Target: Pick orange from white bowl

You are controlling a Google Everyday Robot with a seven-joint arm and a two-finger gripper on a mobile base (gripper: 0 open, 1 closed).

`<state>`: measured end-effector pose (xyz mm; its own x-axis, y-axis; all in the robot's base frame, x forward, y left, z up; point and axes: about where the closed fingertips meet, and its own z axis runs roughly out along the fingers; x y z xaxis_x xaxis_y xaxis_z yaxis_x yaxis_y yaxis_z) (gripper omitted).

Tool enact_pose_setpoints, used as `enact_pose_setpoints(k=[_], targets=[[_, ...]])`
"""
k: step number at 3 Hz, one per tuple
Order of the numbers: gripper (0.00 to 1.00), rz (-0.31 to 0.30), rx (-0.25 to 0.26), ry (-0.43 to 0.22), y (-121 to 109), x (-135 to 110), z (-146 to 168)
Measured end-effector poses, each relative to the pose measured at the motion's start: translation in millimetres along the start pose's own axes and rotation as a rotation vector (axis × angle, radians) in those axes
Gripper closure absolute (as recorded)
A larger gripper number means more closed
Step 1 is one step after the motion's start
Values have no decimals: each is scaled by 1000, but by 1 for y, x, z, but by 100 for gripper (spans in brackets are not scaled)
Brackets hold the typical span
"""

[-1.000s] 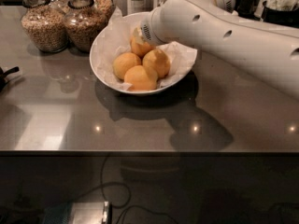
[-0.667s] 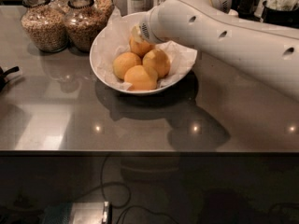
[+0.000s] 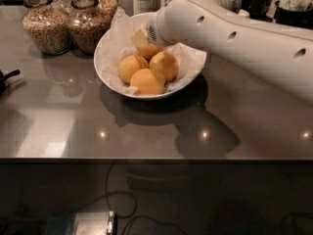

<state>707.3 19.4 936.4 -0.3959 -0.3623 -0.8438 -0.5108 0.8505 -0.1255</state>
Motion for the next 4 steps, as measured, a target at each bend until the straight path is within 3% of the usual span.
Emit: enact_pose_setpoints(k=[2, 3, 4], targets=[[34, 70, 64, 74, -18, 39, 14], [43, 70, 67, 77, -20, 38, 13], [35, 70, 69, 78, -21, 37, 15]])
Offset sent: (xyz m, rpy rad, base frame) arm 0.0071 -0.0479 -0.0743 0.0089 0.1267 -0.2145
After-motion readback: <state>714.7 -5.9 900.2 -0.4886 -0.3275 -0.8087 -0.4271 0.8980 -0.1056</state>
